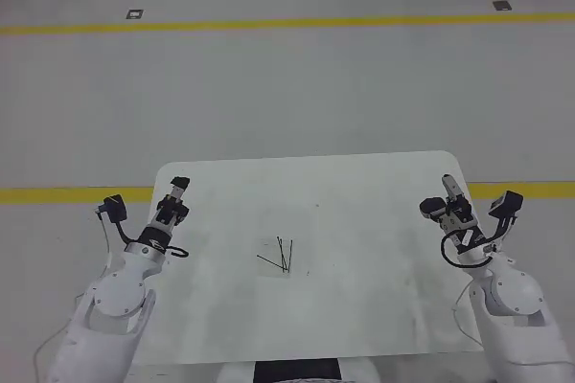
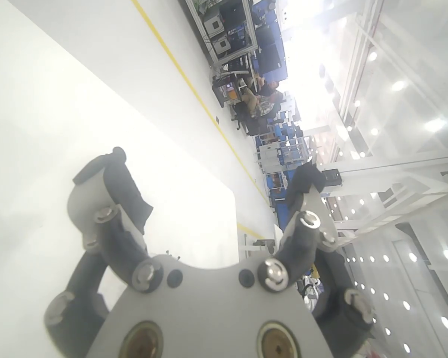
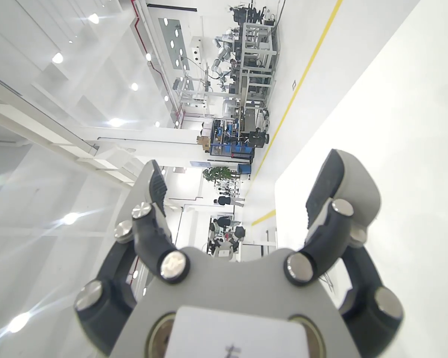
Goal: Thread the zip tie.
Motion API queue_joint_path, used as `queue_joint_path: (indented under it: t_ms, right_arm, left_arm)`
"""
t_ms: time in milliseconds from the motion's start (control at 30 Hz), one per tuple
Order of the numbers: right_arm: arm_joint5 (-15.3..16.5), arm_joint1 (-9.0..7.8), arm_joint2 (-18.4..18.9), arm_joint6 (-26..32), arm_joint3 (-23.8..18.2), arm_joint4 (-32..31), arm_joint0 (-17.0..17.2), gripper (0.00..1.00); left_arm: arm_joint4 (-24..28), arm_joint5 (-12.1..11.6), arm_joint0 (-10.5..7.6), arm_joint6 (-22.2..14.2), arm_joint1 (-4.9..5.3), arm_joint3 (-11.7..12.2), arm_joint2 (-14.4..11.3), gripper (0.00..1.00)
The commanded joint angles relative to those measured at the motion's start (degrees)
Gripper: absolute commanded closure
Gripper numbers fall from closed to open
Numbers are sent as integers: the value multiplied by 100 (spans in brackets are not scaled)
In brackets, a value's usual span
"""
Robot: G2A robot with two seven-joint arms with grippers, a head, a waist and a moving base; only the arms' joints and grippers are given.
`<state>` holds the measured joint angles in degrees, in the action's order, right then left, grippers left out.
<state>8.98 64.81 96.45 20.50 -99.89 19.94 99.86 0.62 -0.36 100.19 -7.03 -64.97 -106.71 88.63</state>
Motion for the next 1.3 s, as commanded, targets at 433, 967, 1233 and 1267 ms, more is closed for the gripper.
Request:
queue_joint_path:
  t_ms: [433,967,1233,1267]
  right_arm:
    - [0,0,0,1,0,0,0,0]
    - [420,-6,96,645,301,252,94,0]
    - [591,-7,101,1040,464,491,137,0]
    - [591,-7,101,1040,464,491,137,0]
  left_arm:
    - [-1483,59,49,-699,27,-387,-756,0]
    - [-3732,892,-267,-1102,13,-325,-1869,0]
    - [-4362,1162,-383,-1146,-15,-273,-2291,0]
    - [-4362,1162,-383,-1146,-15,-273,-2291,0]
